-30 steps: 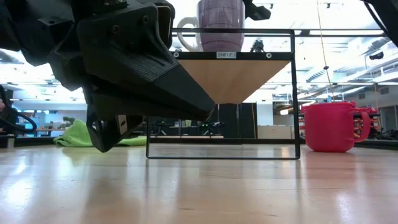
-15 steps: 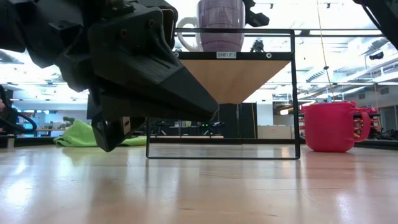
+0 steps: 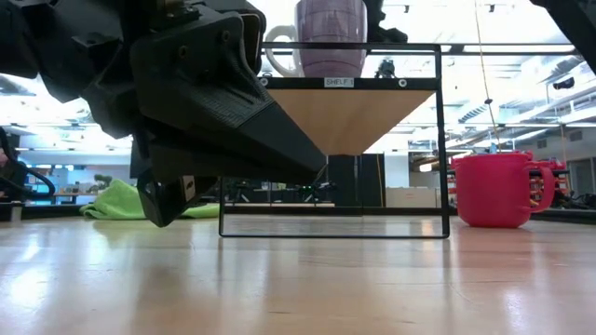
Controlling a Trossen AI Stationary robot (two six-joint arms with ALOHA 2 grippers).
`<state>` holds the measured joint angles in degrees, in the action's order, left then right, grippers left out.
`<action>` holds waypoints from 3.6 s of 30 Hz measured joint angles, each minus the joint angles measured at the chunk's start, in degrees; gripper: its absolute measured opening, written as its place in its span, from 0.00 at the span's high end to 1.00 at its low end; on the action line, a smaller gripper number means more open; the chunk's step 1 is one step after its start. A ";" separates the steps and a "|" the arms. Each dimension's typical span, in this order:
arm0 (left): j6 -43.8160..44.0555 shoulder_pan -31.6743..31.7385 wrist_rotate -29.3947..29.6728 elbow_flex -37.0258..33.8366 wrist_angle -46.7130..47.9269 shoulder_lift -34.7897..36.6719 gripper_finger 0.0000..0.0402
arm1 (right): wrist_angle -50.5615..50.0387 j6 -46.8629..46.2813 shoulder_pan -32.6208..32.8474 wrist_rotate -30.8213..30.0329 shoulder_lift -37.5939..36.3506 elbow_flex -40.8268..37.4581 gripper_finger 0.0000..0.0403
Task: Stack small to large cups/mugs on shelf
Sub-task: Put the blue cup on the shelf
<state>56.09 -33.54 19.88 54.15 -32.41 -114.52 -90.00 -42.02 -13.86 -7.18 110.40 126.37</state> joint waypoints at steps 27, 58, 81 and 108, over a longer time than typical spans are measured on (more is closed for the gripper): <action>0.29 0.63 1.09 -0.02 0.67 0.00 0.97 | 1.62 4.49 1.62 0.44 0.18 -0.02 0.99; 1.40 0.63 1.09 -0.02 0.64 0.00 0.94 | 2.93 4.38 1.19 2.21 0.58 -0.02 0.89; 1.80 0.60 1.09 -0.02 0.64 0.00 0.96 | 2.80 3.70 0.79 3.85 0.58 -0.02 0.87; 1.71 0.61 1.09 -0.02 0.67 0.00 0.97 | 2.05 3.41 0.13 4.61 0.54 -0.02 0.71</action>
<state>57.79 -32.93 20.97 54.13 -31.75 -114.52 -87.95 -38.61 -13.73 -2.57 110.93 126.34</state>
